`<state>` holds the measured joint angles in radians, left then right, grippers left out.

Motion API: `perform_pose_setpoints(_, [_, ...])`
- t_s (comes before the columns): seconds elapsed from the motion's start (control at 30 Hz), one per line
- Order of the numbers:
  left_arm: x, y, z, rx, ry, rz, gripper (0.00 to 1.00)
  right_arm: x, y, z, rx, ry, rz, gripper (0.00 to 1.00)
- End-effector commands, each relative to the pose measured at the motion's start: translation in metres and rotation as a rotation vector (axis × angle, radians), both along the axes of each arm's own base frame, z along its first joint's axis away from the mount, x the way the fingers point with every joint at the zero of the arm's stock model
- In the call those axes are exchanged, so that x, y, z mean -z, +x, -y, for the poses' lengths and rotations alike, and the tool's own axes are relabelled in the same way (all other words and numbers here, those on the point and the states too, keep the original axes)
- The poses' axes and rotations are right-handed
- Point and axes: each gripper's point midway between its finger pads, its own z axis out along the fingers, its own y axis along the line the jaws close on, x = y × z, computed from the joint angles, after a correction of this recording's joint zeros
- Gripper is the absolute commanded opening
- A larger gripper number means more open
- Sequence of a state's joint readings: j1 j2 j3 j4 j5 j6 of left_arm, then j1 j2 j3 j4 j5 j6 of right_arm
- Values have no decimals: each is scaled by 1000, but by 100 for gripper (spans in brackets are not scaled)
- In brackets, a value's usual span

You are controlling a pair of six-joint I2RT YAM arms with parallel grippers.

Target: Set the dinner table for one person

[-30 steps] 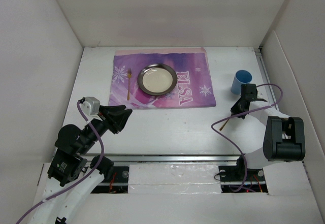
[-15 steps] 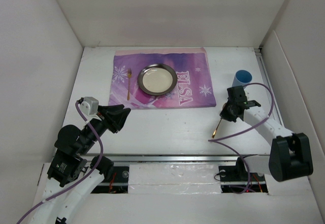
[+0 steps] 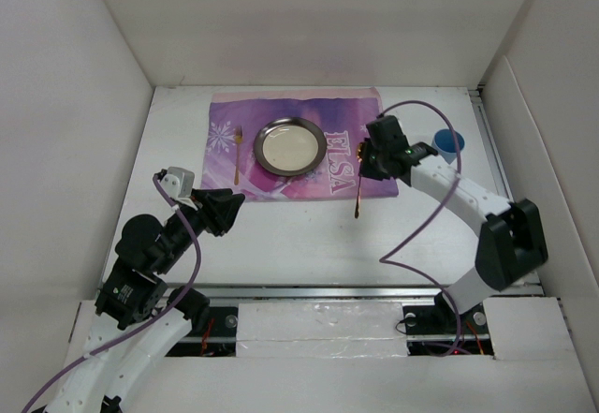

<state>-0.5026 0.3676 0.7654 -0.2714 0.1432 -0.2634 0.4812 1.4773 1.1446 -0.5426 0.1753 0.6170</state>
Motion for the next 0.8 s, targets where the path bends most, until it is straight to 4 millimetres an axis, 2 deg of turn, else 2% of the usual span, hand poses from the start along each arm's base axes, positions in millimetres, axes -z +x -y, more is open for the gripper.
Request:
perform_pose_setpoints(0.0, [5,11,-2,-41,8,-17,34,-4,47,-44,-178,19,63,0])
perform_pose_setpoints(0.03, [6,13,-2,-49,11,-21,34,-20,67,-56,-205,27,107,0])
perform_pose_setpoints(0.07, [9,16,-2,-58,17,-34,34,-18,77,-58,-223,20,102,0])
perform_pose_setpoints(0.1, [9,17,-3,-66,17,-37,34,6,89,-61,-246,-5,54,0])
perform_pose_setpoints(0.13, [10,19,-3,-68,21,-42,34,-9,102,-77,-288,32,81,0])
perform_pose_setpoints(0.17, [12,21,-4,-77,23,-48,34,-4,113,-69,-272,28,72,0])
perform_pose_setpoints(0.27, [14,27,-6,-97,25,-55,34,13,144,-82,-299,89,74,0])
perform_pose_setpoints(0.3, [14,27,-6,-97,25,-56,34,13,144,-82,-299,89,74,0])
perform_pose_setpoints(0.43, [19,31,-3,-92,37,-77,34,28,171,-82,-281,91,72,0])
perform_pose_setpoints(0.5, [21,35,-5,-107,42,-83,34,26,180,-82,-286,104,82,0])
perform_pose_setpoints(0.53, [22,37,-5,-111,47,-91,34,31,187,-77,-270,92,73,0])
perform_pose_setpoints(0.57, [23,37,-5,-112,49,-95,34,42,186,-76,-265,82,51,0])
perform_pose_setpoints(0.6, [24,38,-5,-111,52,-97,34,38,192,-77,-262,82,65,0])
perform_pose_setpoints(0.63, [24,38,-4,-111,52,-97,34,42,195,-70,-247,75,54,0])
perform_pose_setpoints(0.67, [24,39,-4,-114,52,-97,34,49,196,-71,-248,76,46,0])
perform_pose_setpoints(0.77, [28,41,-4,-118,62,-112,34,51,203,-68,-234,80,51,0])
